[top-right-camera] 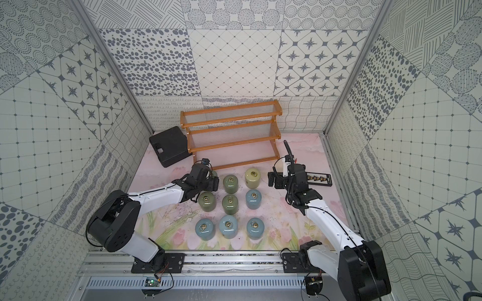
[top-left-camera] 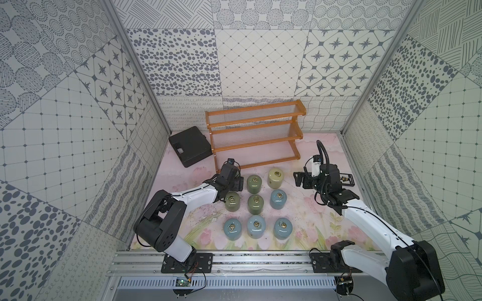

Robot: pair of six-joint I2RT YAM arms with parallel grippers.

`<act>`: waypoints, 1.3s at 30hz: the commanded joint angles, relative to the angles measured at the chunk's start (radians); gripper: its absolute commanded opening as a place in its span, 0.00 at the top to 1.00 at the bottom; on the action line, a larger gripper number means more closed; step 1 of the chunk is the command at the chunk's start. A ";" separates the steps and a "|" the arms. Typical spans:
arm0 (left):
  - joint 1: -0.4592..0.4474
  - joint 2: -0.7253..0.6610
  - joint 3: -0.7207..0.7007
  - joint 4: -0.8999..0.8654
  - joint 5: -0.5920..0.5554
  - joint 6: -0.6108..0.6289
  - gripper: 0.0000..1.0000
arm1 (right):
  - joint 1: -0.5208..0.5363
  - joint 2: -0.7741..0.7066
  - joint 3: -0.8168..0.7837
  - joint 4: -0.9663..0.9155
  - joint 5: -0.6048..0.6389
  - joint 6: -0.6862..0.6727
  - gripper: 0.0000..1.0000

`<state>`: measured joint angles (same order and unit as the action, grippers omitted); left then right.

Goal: Remove the tea canisters from the shelf
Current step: Place the tea canister at the center of the board.

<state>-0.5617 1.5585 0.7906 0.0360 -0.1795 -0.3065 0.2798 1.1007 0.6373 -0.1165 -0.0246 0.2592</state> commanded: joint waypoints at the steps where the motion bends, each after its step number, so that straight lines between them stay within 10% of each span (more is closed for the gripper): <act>1: 0.000 -0.003 0.004 0.016 0.062 -0.011 0.22 | -0.004 0.004 -0.001 0.023 0.012 0.010 0.01; 39: -0.004 -0.077 -0.025 -0.035 0.044 -0.018 0.04 | -0.004 0.041 -0.001 0.049 0.015 -0.004 0.00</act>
<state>-0.5636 1.4956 0.7689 0.0113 -0.1352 -0.3256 0.2798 1.1328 0.6373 -0.1112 -0.0147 0.2573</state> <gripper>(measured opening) 0.952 0.995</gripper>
